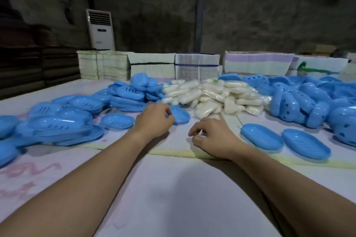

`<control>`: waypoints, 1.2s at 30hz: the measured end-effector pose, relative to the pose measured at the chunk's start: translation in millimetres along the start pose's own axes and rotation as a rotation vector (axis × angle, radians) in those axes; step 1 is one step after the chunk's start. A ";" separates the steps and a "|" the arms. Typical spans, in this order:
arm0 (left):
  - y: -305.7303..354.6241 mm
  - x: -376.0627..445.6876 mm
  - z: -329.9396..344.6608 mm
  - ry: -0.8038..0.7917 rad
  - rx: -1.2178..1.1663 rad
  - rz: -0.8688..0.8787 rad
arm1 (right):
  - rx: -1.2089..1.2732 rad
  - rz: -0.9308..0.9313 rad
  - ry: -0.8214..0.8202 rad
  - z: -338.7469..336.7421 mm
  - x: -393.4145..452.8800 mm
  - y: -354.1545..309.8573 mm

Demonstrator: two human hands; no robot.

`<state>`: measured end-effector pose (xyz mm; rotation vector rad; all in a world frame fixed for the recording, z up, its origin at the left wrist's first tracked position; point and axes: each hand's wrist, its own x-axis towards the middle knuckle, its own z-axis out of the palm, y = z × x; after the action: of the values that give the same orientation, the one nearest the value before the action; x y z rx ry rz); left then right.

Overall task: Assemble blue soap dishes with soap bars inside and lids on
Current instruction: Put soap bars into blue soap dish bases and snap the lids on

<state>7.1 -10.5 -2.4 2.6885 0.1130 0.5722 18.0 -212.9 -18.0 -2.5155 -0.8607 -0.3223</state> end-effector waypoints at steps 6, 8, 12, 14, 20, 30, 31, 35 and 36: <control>-49.5 9.0 -20.8 -0.131 0.392 -0.356 | 0.015 -0.004 0.008 -0.9 -1.3 -0.7; -54.3 8.0 -20.0 -0.115 0.345 -0.327 | 0.039 0.011 0.016 -2.7 -2.7 -0.2; -38.6 8.3 -11.6 0.005 0.166 -0.086 | 0.068 0.043 0.036 -5.6 -5.0 3.7; -27.8 7.5 -8.1 -0.048 0.120 0.017 | 0.079 0.068 0.053 -6.8 -5.3 5.9; -0.4 2.2 -24.1 -0.400 -0.075 0.268 | 0.042 0.157 0.087 -8.4 -2.5 16.9; 3.6 -10.9 9.3 -0.291 -0.503 0.324 | 0.124 0.371 0.240 -6.3 1.3 27.9; 1.0 -11.2 14.8 -0.307 -0.535 0.305 | 0.124 0.389 0.244 -6.7 2.1 28.0; -2.0 -6.3 23.5 -0.304 -0.583 0.276 | -0.015 0.437 0.172 -5.7 12.8 27.0; -2.3 -5.1 24.5 -0.295 -0.581 0.283 | -0.062 0.456 0.147 -5.0 18.9 26.9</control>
<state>12.4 -17.9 -25.8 2.1899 -0.4517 0.2271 49.2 -224.4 -16.2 -2.6128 -0.2104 -0.3768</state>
